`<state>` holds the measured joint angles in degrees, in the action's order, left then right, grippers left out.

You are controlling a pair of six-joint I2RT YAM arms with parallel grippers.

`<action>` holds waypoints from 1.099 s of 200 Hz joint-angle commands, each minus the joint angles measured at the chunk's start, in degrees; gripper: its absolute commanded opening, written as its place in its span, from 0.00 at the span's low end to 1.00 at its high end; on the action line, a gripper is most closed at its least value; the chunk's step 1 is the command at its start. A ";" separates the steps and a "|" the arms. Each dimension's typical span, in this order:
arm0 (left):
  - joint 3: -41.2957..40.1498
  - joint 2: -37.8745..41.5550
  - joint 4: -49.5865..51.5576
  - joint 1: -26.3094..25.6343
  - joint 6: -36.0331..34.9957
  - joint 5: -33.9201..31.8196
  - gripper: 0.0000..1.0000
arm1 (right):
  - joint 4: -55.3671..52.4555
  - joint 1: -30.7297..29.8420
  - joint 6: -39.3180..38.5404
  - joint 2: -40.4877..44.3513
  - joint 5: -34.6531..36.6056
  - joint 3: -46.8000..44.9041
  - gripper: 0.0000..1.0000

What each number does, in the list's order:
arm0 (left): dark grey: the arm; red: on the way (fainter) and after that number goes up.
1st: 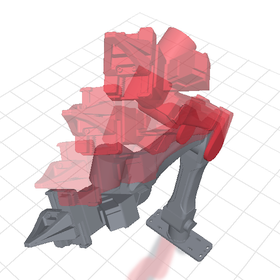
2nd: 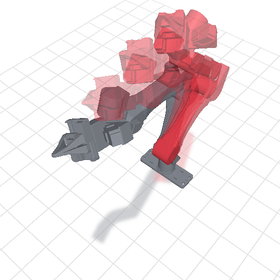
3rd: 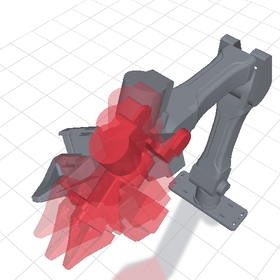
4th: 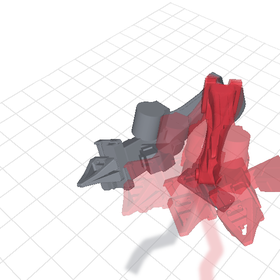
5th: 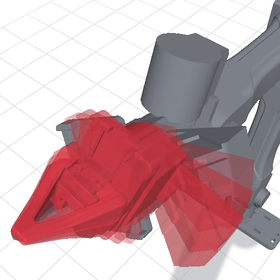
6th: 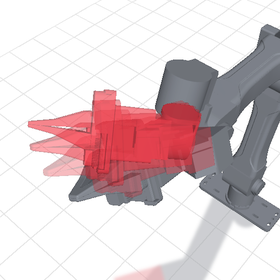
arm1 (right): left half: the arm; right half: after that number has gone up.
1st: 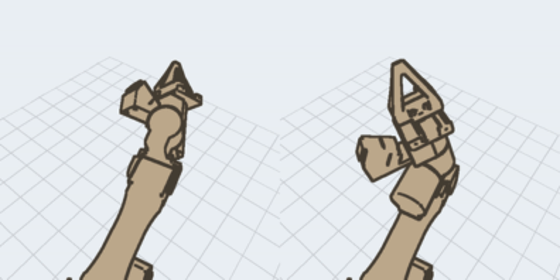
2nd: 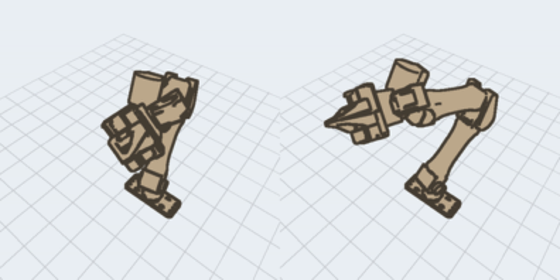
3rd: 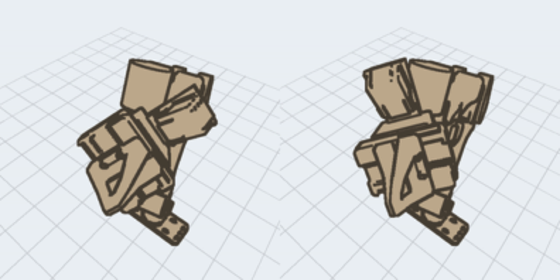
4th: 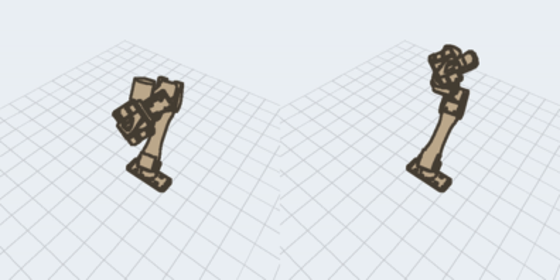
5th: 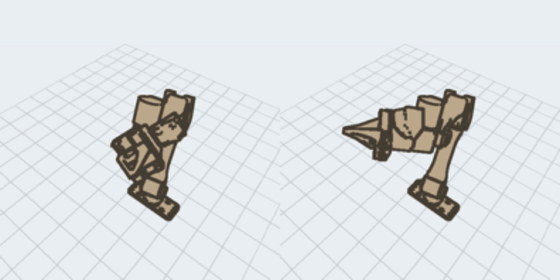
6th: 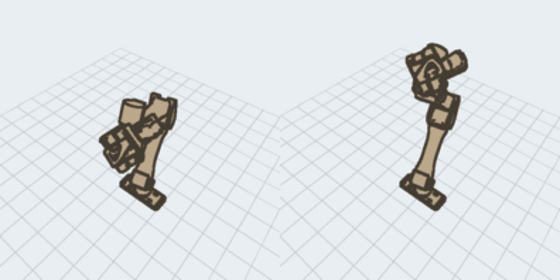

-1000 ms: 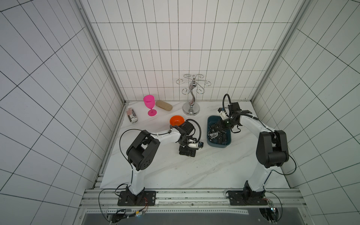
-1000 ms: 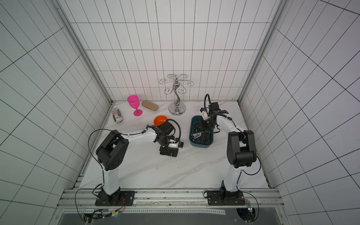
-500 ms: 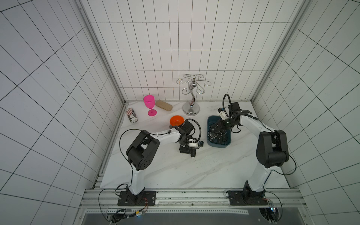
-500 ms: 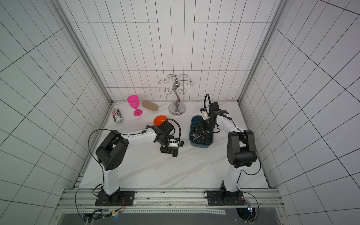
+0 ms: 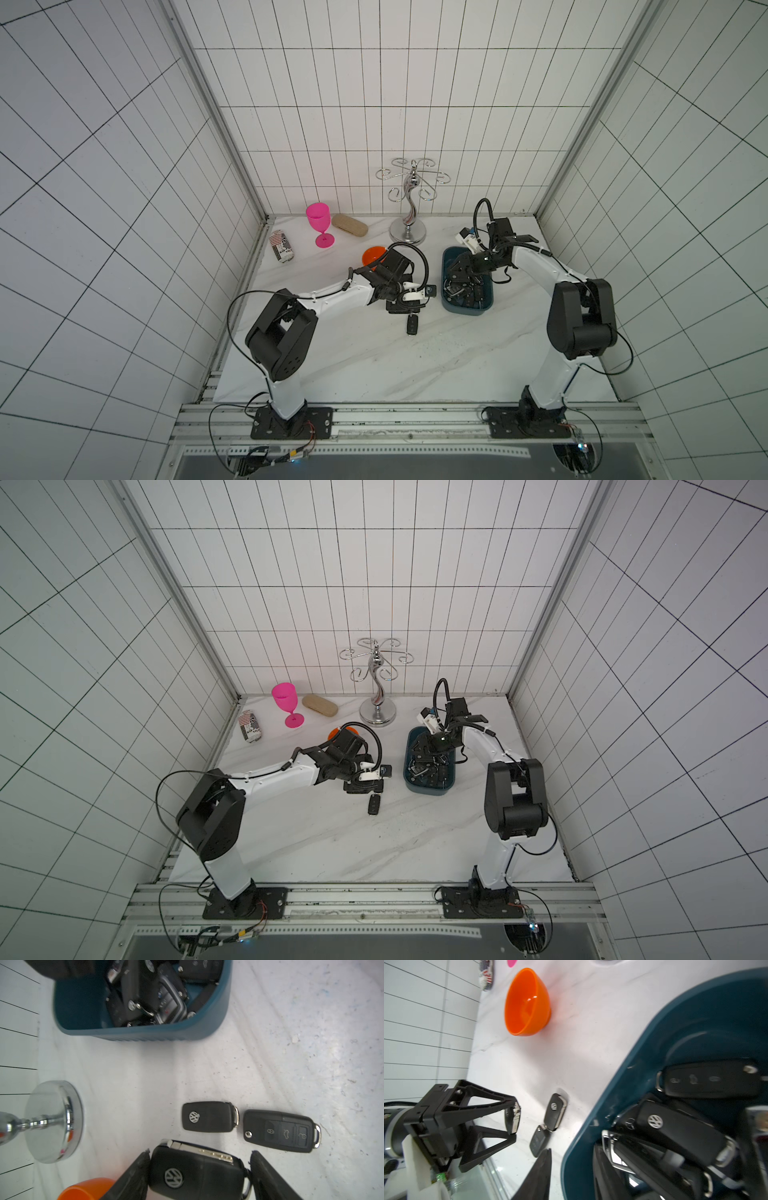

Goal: Place the car key into the storage box
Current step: Pick up the car key from the center of the board, then place the car key in the storage box.

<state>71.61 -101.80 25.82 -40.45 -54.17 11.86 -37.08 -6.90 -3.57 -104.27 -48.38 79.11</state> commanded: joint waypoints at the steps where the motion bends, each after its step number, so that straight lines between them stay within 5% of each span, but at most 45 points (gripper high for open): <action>1: 2.51 -0.15 -5.56 0.10 3.15 -1.41 0.71 | -0.88 -0.48 0.23 0.13 -12.43 -0.23 0.36; 71: 7.36 -5.02 -15.73 -0.77 8.86 -9.67 0.71 | -0.11 -4.50 0.35 0.41 -16.59 -0.63 0.38; 128: 8.74 -5.45 -16.17 -2.08 9.54 -10.71 0.70 | 0.79 -5.60 0.46 -1.07 -13.10 0.10 0.50; 220: 9.55 -4.11 -14.45 -6.30 10.26 -10.35 0.71 | 2.49 -5.93 1.21 -4.11 -12.78 1.66 0.51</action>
<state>79.11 -106.67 12.67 -45.36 -44.38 0.93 -35.05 -12.19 -1.61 -107.55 -60.73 79.13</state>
